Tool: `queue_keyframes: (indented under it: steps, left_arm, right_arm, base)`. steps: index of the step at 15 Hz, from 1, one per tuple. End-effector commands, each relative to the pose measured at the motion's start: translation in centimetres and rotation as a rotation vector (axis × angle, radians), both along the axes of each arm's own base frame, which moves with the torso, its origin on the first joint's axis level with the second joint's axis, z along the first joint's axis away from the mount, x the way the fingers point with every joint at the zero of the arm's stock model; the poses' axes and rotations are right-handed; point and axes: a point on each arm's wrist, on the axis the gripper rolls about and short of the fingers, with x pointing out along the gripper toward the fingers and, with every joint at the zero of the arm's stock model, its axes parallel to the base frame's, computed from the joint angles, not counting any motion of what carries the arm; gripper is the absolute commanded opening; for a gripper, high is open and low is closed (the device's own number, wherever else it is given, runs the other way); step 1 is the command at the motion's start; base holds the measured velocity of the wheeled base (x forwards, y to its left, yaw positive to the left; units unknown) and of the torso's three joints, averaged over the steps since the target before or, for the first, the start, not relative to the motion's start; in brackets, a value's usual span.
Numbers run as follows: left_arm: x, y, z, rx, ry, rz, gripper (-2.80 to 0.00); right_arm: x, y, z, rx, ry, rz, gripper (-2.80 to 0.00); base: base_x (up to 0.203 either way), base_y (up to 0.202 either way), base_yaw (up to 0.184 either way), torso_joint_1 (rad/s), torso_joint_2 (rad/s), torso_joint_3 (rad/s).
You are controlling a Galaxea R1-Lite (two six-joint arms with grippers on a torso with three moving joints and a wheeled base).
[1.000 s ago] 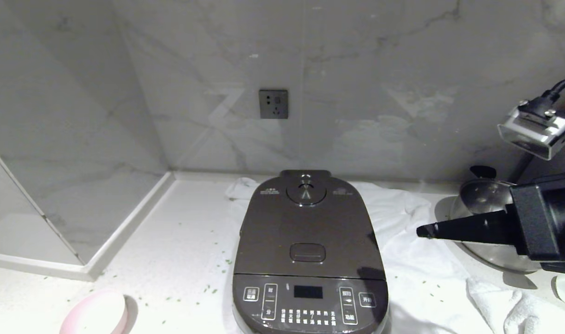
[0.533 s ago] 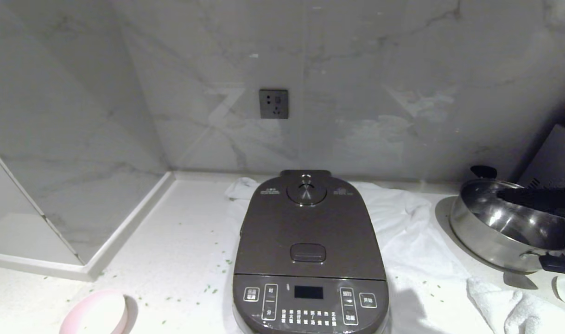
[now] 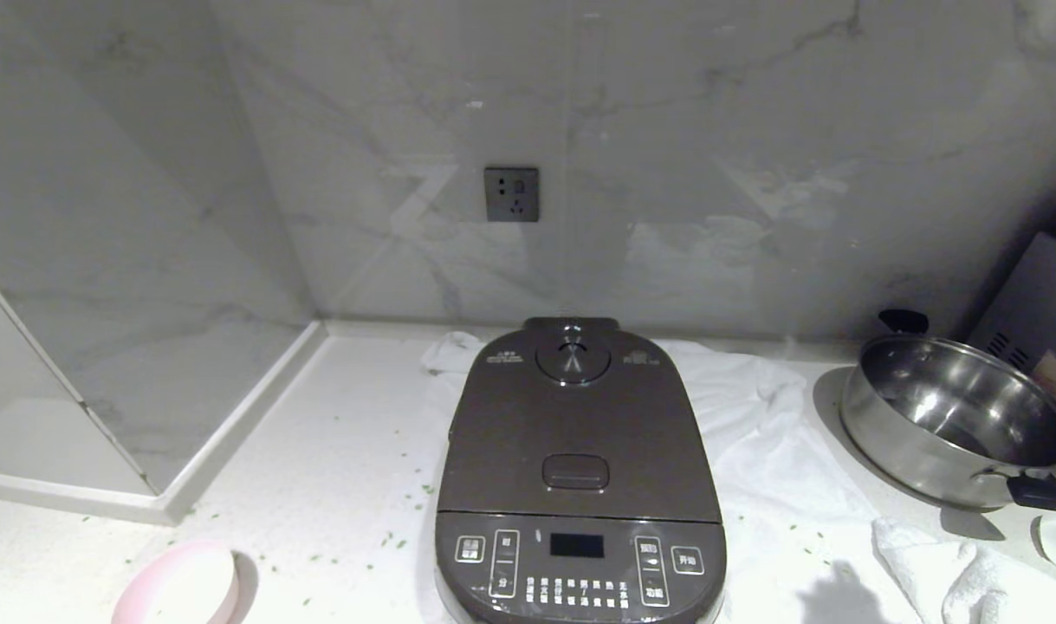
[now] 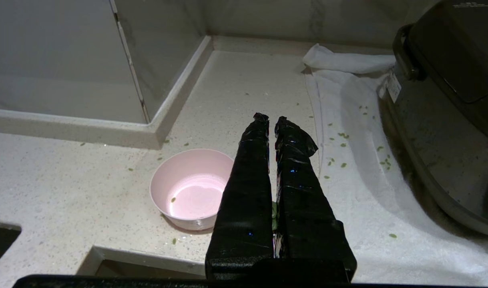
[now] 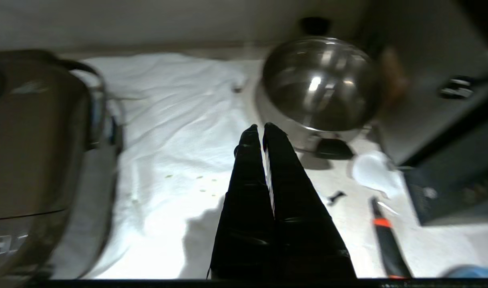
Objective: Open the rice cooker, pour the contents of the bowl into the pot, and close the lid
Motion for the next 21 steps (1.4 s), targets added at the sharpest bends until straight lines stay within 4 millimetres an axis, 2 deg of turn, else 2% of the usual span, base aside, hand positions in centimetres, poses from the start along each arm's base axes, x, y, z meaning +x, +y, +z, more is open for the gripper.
queue_keyframes:
  steps: [1,5,8,12,14,17,19,21]
  left_arm:
    - [0.1,0.0,-0.4,0.0,0.013,0.0,-2.8]
    - [0.1,0.0,-0.4,0.0,0.013,0.0,-2.8]
    - [0.1,0.0,-0.4,0.0,0.013,0.0,-2.8]
    - [0.1,0.0,-0.4,0.0,0.013,0.0,-2.8]
    - [0.1,0.0,-0.4,0.0,0.013,0.0,-2.8]
    - [0.1,0.0,-0.4,0.0,0.013,0.0,-2.8]
    - [0.1,0.0,-0.4,0.0,0.013,0.0,-2.8]
    - [0.1,0.0,-0.4,0.0,0.013,0.0,-2.8]
  right_arm:
    - [-3.8,-1.1,-0.7,-0.011,-0.092,-0.086,-2.8]
    - [-9.2,-0.9,-2.9,-0.166,-0.18,-0.275,-2.8]
    - [-12.7,-0.1,-4.3,-0.227,-0.298,-0.196,-2.8]
    - [-13.8,-0.1,-3.0,-0.123,-0.427,-0.048,-2.8]
    - [-14.7,-0.3,-3.6,-0.132,-0.453,-0.003,-2.8]
    - [-16.0,-0.5,-7.5,-0.159,-0.474,0.022,-2.8]
    - [-15.0,-0.5,-11.3,-0.148,-0.408,0.048,-2.8]
    - [-13.0,-0.5,-13.7,-0.056,-0.312,0.079,-2.8]
  base:
    - [0.0,0.0,0.0,0.0,0.0,0.0]
    - [0.0,0.0,0.0,0.0,0.0,0.0]
    - [0.0,0.0,0.0,0.0,0.0,0.0]
    - [0.0,0.0,0.0,0.0,0.0,0.0]
    - [0.0,0.0,0.0,0.0,0.0,0.0]
    - [0.0,0.0,0.0,0.0,0.0,0.0]
    - [0.0,0.0,0.0,0.0,0.0,0.0]
    - [0.0,0.0,0.0,0.0,0.0,0.0]
